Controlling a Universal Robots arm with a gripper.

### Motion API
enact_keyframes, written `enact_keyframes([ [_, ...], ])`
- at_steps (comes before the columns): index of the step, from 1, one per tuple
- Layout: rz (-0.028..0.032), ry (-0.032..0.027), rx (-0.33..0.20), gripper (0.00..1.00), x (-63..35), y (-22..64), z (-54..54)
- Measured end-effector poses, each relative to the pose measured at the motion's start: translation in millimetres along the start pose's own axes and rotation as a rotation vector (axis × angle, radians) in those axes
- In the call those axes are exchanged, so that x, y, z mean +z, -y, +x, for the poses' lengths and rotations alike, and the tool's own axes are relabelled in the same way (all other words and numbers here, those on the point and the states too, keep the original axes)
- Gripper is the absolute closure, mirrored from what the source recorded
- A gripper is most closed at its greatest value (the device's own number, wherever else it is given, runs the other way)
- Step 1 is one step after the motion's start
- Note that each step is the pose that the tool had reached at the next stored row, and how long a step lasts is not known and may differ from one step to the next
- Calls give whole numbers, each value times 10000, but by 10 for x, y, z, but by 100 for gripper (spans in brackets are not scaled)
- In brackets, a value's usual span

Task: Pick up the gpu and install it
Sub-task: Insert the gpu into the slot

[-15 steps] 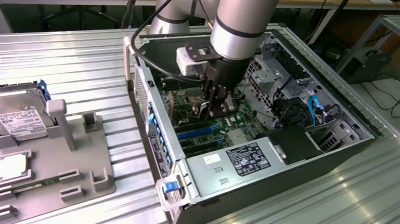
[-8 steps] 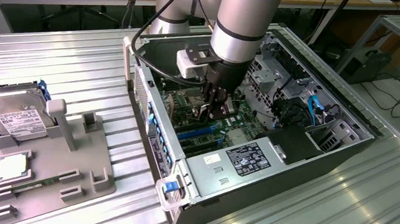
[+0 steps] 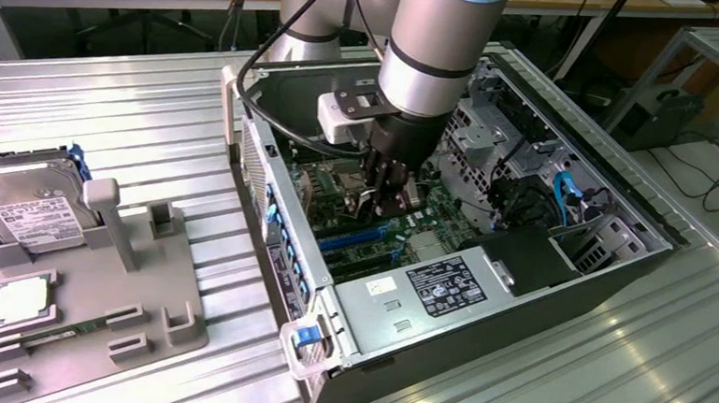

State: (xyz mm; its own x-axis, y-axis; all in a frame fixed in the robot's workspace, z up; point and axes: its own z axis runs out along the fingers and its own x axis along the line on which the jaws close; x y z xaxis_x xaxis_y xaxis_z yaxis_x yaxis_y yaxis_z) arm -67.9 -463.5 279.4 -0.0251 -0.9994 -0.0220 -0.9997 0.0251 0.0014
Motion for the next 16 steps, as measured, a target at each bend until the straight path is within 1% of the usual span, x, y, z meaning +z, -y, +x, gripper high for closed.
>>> enact_keyframes([
  [5, 6, 0, 1, 72, 91, 0, 5],
  [7, 43, 2, -1, 72, 111, 0, 5],
  [12, 45, 1, -1, 72, 115, -1, 6],
  [16, 45, 1, -1, 72, 119, 0, 34],
])
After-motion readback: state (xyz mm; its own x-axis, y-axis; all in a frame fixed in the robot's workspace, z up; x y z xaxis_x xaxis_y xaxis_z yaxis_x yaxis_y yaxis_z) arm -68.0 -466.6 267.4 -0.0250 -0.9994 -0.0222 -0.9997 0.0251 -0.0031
